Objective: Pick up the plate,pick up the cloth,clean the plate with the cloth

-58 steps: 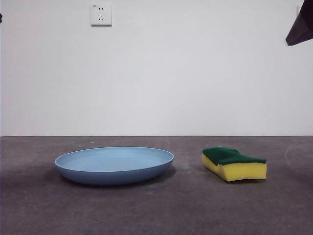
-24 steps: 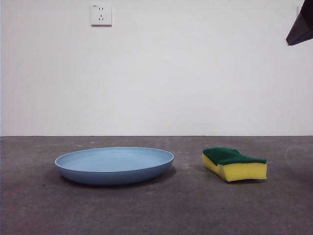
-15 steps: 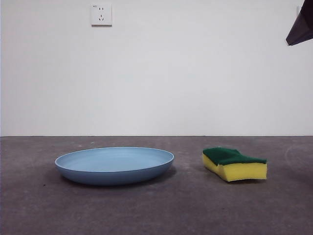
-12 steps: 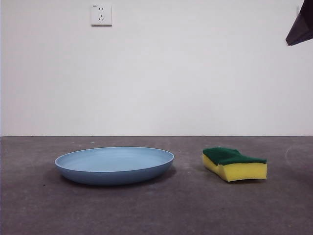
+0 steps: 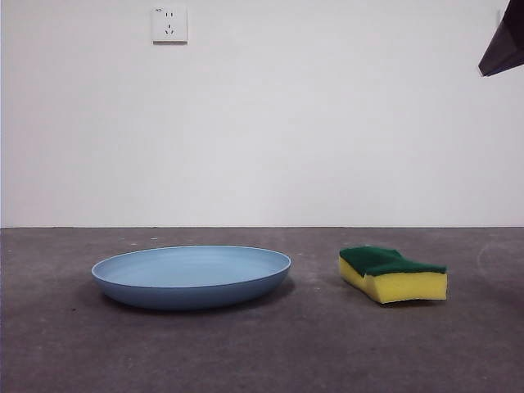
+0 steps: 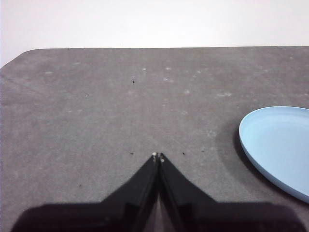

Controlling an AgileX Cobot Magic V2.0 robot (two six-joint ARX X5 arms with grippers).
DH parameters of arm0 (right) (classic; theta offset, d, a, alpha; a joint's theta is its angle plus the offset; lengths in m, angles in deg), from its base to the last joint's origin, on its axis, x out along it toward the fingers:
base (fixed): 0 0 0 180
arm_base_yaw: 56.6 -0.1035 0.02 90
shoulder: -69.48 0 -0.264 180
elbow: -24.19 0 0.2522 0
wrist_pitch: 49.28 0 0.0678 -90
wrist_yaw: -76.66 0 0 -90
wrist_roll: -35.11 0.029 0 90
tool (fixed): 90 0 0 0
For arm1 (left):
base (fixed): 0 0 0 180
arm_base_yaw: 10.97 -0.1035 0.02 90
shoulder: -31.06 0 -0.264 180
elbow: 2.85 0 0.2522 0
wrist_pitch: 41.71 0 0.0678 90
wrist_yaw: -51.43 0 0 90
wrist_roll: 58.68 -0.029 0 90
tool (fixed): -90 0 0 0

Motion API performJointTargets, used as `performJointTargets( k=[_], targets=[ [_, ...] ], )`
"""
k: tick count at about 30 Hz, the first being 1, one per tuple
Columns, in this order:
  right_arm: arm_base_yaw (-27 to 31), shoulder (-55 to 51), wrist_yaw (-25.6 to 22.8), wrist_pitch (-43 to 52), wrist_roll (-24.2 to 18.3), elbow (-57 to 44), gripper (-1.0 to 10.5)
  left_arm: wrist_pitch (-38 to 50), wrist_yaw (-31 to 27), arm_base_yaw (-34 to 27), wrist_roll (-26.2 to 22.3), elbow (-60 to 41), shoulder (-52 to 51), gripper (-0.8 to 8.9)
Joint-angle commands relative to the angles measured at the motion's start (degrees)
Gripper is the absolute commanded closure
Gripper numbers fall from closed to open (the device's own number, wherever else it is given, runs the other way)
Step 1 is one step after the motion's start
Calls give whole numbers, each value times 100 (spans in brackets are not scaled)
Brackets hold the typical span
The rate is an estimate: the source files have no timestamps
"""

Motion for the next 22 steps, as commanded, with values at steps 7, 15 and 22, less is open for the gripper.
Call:
performJointTargets(
  k=[7, 15, 22],
  targets=[
    [-2, -13, -13, 37, 35, -35, 946, 26, -28, -17, 35, -87, -17, 816],
    [-2, -90, -505, 28, -205, -35, 946, 26, -28, -17, 35, -87, -17, 816],
    [758, -763, 223, 225, -970, -225, 946, 26, -28, -15, 35, -87, -17, 816]
  ],
)
